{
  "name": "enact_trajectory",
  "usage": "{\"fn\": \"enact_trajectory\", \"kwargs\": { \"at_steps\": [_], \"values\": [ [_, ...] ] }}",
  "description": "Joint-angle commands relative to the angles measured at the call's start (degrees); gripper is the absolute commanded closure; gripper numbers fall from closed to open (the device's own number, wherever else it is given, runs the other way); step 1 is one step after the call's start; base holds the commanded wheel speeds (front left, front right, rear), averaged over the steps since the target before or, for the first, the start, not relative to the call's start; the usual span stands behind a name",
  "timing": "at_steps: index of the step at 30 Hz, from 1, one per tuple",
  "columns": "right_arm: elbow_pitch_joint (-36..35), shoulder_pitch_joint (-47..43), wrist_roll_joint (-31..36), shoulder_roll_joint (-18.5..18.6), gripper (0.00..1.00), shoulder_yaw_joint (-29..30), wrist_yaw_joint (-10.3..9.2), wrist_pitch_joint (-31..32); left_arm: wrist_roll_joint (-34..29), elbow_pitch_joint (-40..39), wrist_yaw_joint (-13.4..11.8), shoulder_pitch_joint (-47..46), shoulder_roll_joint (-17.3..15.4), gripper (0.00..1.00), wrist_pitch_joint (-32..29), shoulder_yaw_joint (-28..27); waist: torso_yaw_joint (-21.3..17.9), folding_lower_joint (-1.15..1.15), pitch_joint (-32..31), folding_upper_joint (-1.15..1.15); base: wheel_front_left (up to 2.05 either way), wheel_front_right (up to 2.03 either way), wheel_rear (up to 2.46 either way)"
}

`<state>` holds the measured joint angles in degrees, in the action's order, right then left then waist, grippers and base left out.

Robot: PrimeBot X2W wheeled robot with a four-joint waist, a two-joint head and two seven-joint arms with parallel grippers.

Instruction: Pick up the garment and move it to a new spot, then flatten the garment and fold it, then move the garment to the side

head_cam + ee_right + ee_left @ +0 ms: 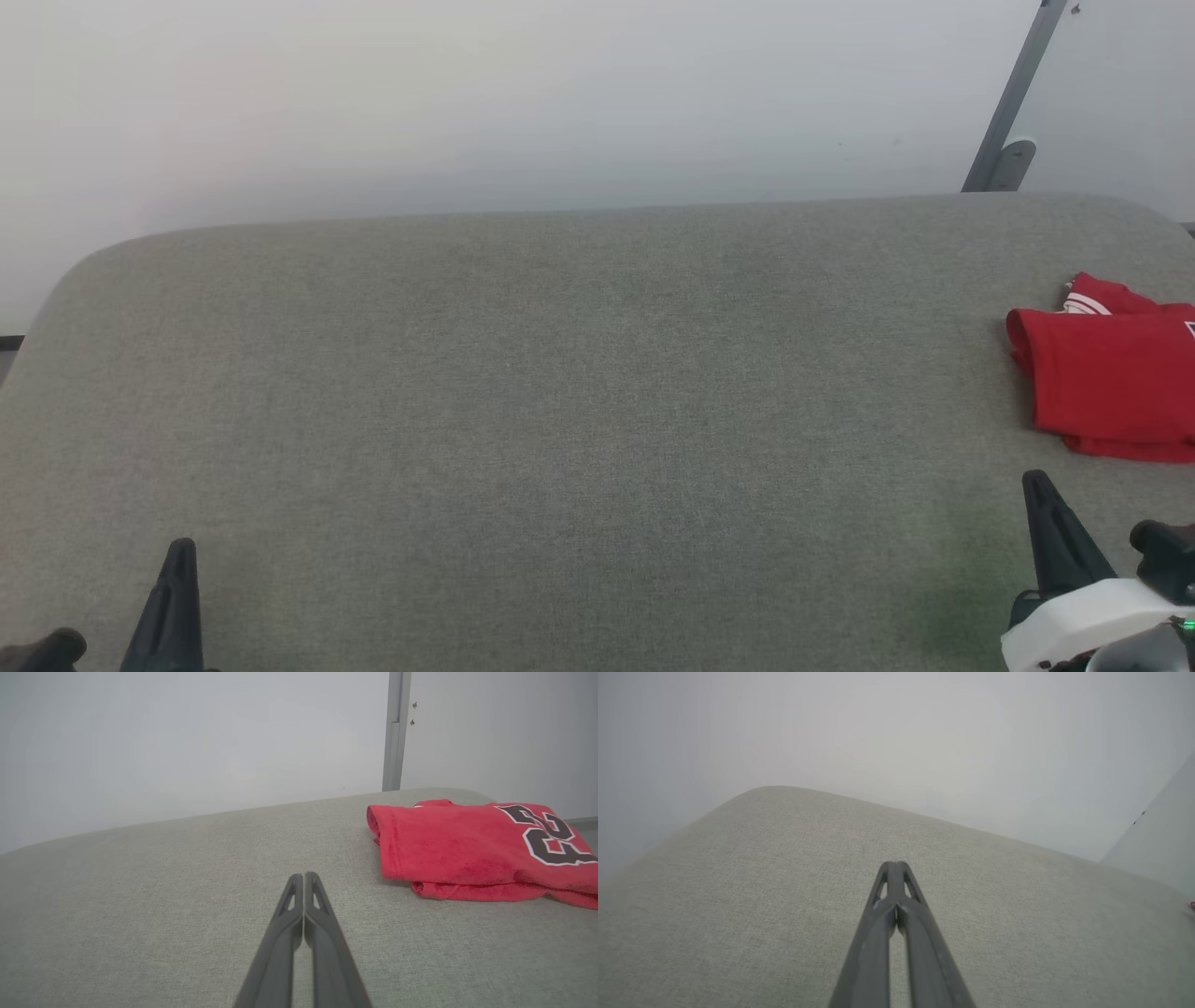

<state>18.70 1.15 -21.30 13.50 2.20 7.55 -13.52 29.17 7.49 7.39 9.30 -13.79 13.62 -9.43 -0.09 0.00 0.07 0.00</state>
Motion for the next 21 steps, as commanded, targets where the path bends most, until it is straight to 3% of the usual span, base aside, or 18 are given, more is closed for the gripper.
{"fn": "enact_trajectory", "kwargs": {
  "at_steps": [1, 21],
  "values": [
    [-1.1, 1.28, -2.73, 0.12, 1.0, 0.53, -0.02, 0.7, 2.53, -0.59, 0.01, -1.36, -0.32, 1.0, -0.67, -0.21, 0.0, 0.0, 0.0, 0.0, 0.0, 0.0, 0.0],
    [-2.24, 2.25, -19.85, -2.53, 1.0, 1.36, -0.03, 5.4, 17.68, 1.1, 0.04, -5.04, 2.41, 1.0, -5.52, 0.57, 0.02, 0.0, 0.02, 0.0, 0.0, 0.0, 0.0]
  ]
}}
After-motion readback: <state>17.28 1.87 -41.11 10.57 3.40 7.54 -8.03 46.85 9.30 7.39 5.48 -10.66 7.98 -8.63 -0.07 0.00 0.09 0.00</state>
